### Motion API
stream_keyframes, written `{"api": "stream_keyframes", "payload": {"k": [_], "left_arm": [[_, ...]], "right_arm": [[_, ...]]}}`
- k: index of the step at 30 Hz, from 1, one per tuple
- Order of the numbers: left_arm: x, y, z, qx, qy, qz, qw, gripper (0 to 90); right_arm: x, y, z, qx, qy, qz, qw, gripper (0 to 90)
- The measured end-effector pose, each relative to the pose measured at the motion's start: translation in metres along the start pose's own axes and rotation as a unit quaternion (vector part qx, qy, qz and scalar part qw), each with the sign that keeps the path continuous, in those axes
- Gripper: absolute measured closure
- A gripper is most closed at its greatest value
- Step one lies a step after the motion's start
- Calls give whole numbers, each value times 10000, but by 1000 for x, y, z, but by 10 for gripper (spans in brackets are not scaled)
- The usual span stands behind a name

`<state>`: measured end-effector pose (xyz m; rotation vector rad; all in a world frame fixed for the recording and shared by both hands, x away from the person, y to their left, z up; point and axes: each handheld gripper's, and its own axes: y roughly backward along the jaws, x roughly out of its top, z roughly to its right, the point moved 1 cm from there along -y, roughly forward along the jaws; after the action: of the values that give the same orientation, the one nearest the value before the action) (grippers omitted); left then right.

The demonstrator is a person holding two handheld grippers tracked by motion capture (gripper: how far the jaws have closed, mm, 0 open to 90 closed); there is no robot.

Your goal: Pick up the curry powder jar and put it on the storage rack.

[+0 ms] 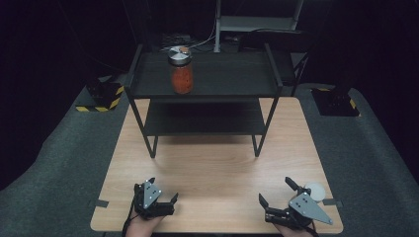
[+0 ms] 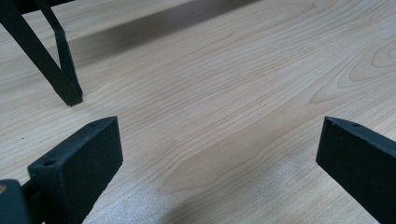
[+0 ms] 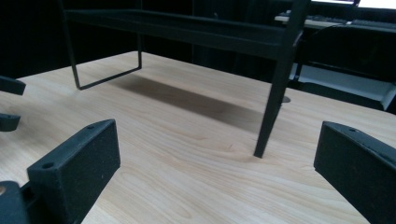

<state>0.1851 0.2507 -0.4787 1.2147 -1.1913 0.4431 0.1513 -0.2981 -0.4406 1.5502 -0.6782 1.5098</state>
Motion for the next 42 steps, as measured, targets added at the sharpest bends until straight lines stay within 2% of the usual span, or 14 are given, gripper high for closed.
{"api": "stream_keyframes", "payload": {"k": [6, 17, 21, 27, 33, 42], "left_arm": [[-1, 0, 0, -6, 41, 28, 10000, 7], [-1, 1, 0, -3, 42, 41, 10000, 7], [-2, 1, -1, -4, 48, 52, 10000, 7], [-2, 1, -1, -7, 44, 67, 10000, 7], [-2, 1, 0, 0, 26, 70, 10000, 7], [-3, 2, -1, -9, 61, 86, 9999, 7]], "right_arm": [[2, 12, 5, -155, -32, 109, 9998, 0], [1, 35, 15, -624, -129, 247, 9977, 0], [-1, 40, 19, -803, -143, 232, 9964, 0], [-6, 46, 30, -1005, -293, 132, 9944, 2], [-15, 46, 40, -1071, -442, -13, 9933, 42], [-27, 47, 50, -919, -551, -44, 9942, 140]]}}
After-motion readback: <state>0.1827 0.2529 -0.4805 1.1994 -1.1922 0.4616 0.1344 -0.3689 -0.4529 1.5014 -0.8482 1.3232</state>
